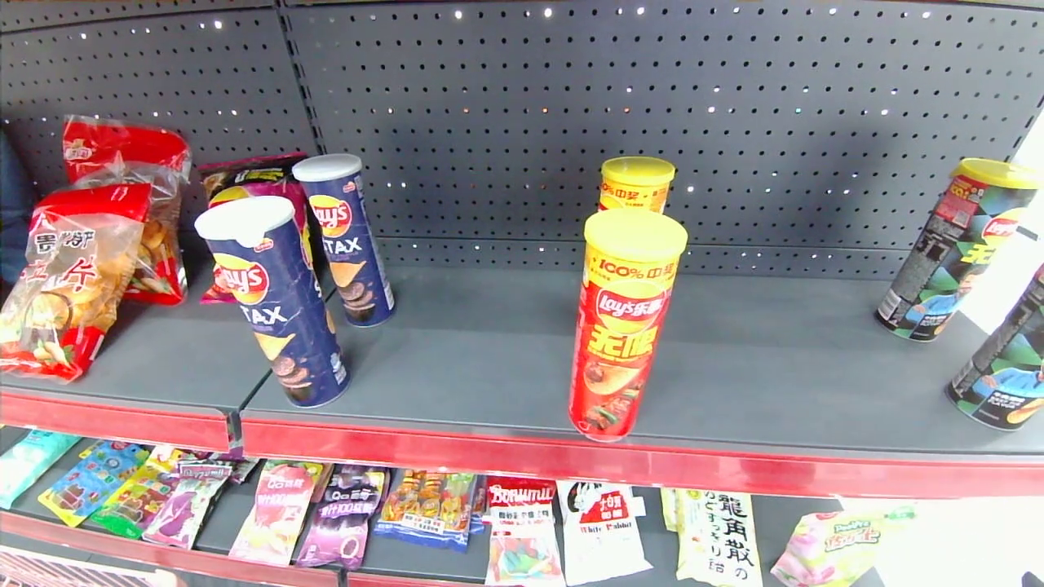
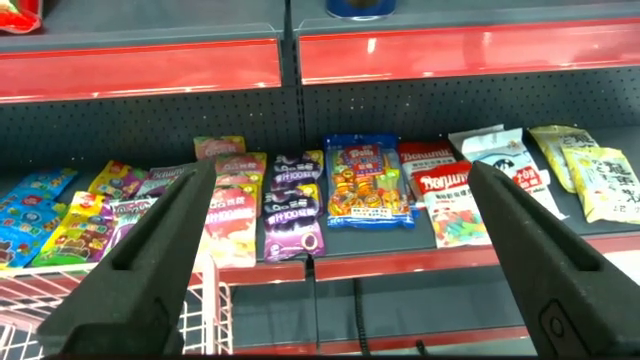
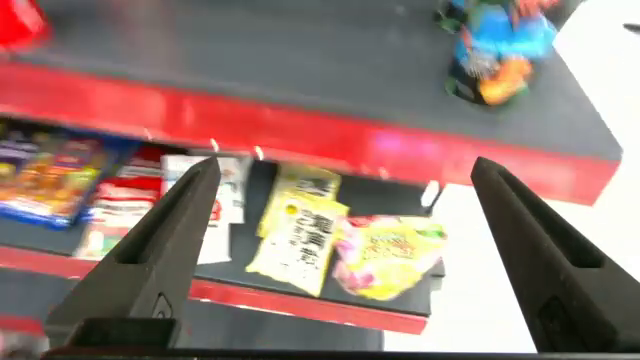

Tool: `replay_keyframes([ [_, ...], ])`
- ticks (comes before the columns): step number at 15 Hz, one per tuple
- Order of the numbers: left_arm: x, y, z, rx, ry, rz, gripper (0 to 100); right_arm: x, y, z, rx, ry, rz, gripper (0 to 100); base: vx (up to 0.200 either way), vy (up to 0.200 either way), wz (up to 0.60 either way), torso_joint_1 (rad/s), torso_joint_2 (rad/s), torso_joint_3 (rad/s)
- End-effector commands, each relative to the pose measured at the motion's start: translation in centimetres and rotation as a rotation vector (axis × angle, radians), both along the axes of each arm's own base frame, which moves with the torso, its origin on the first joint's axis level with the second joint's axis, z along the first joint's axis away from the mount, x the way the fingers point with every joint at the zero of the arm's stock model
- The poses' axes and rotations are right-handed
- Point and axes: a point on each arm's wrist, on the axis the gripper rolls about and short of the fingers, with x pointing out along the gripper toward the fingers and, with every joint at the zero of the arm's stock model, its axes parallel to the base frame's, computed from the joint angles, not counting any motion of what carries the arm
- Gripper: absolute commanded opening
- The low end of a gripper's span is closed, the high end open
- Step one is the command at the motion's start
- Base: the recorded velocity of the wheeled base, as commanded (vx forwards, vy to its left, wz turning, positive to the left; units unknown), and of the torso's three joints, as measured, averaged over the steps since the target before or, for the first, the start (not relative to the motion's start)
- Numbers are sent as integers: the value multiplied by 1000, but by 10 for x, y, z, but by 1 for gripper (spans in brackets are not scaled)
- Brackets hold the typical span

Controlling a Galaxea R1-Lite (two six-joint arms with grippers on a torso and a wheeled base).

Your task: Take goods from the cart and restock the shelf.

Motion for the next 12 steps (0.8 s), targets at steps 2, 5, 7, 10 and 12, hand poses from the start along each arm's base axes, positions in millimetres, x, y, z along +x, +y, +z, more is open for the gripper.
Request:
replay_keyframes([
  [2, 0, 0, 0, 0, 1, -2, 100, -11, 0, -30, 67, -65, 19, 100, 0, 0, 0, 0, 0, 0],
  [5, 0, 0, 0, -1, 1, 4, 100, -11, 3, -34, 97, -26, 126, 100, 0, 0, 0, 0, 0, 0],
  [7, 1, 2, 0, 8, -9, 91, 100, -12, 2, -37, 133, -2, 95, 100, 0, 0, 0, 0, 0, 0],
  [10, 1, 4, 0, 13, -23, 197, 100, -15, 2, -37, 121, -47, 45, 100, 0, 0, 0, 0, 0, 0],
  [12, 1, 6, 2, 17, -34, 270, 100, -17, 3, -38, 122, -85, 34, 100, 0, 0, 0, 0, 0, 0],
])
